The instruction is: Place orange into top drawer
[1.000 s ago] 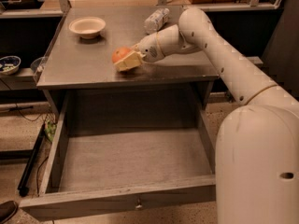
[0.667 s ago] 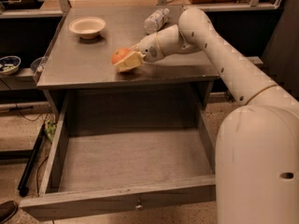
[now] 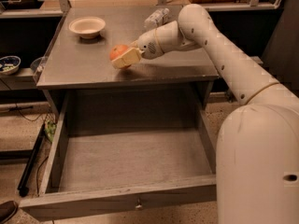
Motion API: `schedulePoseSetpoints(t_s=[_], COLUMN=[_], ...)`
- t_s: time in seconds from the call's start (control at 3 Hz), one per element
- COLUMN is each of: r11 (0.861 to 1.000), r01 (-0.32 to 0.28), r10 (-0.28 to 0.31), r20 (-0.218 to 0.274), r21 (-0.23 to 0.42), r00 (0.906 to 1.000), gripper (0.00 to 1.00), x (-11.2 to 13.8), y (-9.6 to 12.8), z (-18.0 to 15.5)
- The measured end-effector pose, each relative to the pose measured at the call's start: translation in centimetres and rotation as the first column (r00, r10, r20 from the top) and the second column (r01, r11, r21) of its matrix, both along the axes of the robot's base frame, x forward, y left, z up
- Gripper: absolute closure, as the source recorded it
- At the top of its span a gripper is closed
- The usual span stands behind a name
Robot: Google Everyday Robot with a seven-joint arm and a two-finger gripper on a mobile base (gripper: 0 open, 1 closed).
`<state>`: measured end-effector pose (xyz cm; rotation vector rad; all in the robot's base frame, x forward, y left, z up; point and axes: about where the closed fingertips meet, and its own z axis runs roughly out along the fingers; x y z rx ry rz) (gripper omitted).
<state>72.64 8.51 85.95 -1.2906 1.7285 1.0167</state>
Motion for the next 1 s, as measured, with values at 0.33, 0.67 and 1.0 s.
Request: schedulePoseSetpoints(t_s=[0.33,0.67,1.0], r11=[1.0,0.999,0.998], r01=[0.012,0.014,0.004], r10=[-0.012,-0.016,-0.007], r20=[0.023,0.041,0.047], r21=[0.027,0.041,0.056], r00=[0.9997,0.9991,0.9989], gripper=[1.0,1.0,1.0], x=[-1.2,-2.3,-5.0], y=[0.3,0.4,0.5], z=[3.4,5.4,7.5])
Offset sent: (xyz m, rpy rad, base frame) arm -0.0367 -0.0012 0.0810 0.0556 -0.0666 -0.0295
